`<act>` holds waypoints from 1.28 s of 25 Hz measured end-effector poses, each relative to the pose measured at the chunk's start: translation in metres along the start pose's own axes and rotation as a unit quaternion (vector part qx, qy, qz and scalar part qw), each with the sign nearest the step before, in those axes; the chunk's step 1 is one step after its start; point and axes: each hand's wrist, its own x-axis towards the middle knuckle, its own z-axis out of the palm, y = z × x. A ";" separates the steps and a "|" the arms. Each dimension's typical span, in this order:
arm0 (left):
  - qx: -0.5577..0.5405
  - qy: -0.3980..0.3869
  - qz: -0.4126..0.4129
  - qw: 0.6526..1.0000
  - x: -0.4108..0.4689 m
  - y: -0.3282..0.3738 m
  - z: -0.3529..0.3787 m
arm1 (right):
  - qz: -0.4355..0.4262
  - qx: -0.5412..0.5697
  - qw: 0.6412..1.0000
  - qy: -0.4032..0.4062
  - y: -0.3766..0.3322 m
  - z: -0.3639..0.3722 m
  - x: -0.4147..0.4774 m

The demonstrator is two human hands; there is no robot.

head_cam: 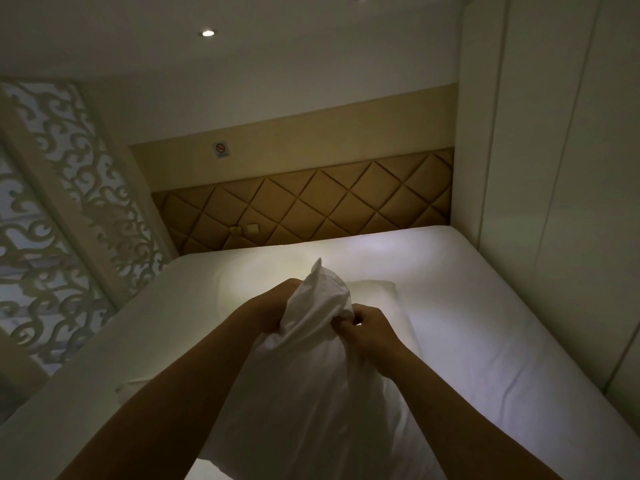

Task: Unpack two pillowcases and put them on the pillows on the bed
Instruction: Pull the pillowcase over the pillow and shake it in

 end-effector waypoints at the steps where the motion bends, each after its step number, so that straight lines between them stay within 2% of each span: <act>1: 0.072 0.038 0.020 0.996 0.004 0.000 -0.002 | -0.015 -0.002 1.000 0.025 0.003 0.003 0.001; 2: 0.105 0.102 0.028 0.989 0.007 0.003 -0.008 | -0.023 0.005 0.999 0.040 0.005 0.005 0.002; 3: 0.091 0.176 0.046 0.979 0.011 0.005 -0.016 | -0.024 0.017 0.998 0.049 0.006 0.006 0.004; 4: 0.010 0.227 0.064 0.972 0.008 0.009 -0.027 | -0.019 0.028 0.998 0.057 0.007 0.006 0.005; 5: -0.072 0.237 0.083 0.965 0.005 0.010 -0.037 | -0.014 0.036 0.997 0.067 0.008 0.005 0.006; 7: -0.138 0.157 0.097 0.973 -0.005 0.006 -0.048 | -0.006 0.045 0.996 0.080 0.009 0.002 0.010; 8: -0.103 0.098 0.089 0.986 -0.013 0.003 -0.049 | -0.005 0.045 0.995 0.084 0.008 0.002 0.012; 10: 0.049 0.025 0.062 0.997 -0.020 -0.003 -0.047 | -0.006 0.041 0.995 0.085 0.008 0.005 0.016; 11: 0.129 0.016 0.062 0.990 -0.018 -0.008 -0.044 | -0.006 0.038 0.996 0.081 0.009 0.006 0.019; 13: 0.245 0.058 0.109 0.962 -0.008 -0.015 -0.038 | -0.006 0.028 0.997 0.073 0.008 0.012 0.022; 15: 0.293 0.105 0.163 0.936 0.002 -0.016 -0.034 | -0.008 0.020 0.997 0.073 0.006 0.015 0.023; 18: 0.355 0.125 0.167 0.911 0.009 -0.013 -0.031 | -0.006 0.019 0.997 0.076 0.004 0.014 0.024; 23: 0.406 0.072 0.144 0.900 0.014 -0.016 -0.024 | -0.003 0.020 0.996 0.085 0.008 0.008 0.023; 25: 0.378 0.067 0.113 0.916 0.011 -0.012 -0.034 | -0.006 0.031 0.996 0.086 0.008 0.005 0.021; 26: 0.311 0.064 0.079 0.945 0.006 -0.009 -0.044 | -0.007 0.039 0.995 0.088 0.008 0.001 0.021; 27: 0.195 0.050 0.016 0.979 0.001 -0.006 -0.056 | -0.007 0.048 0.995 0.092 0.009 -0.002 0.021; 28: 0.068 0.030 -0.054 0.996 -0.002 -0.006 -0.067 | -0.006 0.055 0.994 0.095 0.009 -0.006 0.021; 29: -0.008 0.009 -0.095 0.995 -0.005 -0.009 -0.074 | -0.005 0.061 0.993 0.097 0.009 -0.009 0.022; 30: -0.011 -0.002 -0.098 0.995 -0.005 -0.012 -0.077 | -0.004 0.065 0.993 0.098 0.009 -0.011 0.023; 32: 0.133 0.012 -0.061 0.989 0.000 -0.018 -0.071 | -0.005 0.068 0.993 0.097 0.008 -0.012 0.024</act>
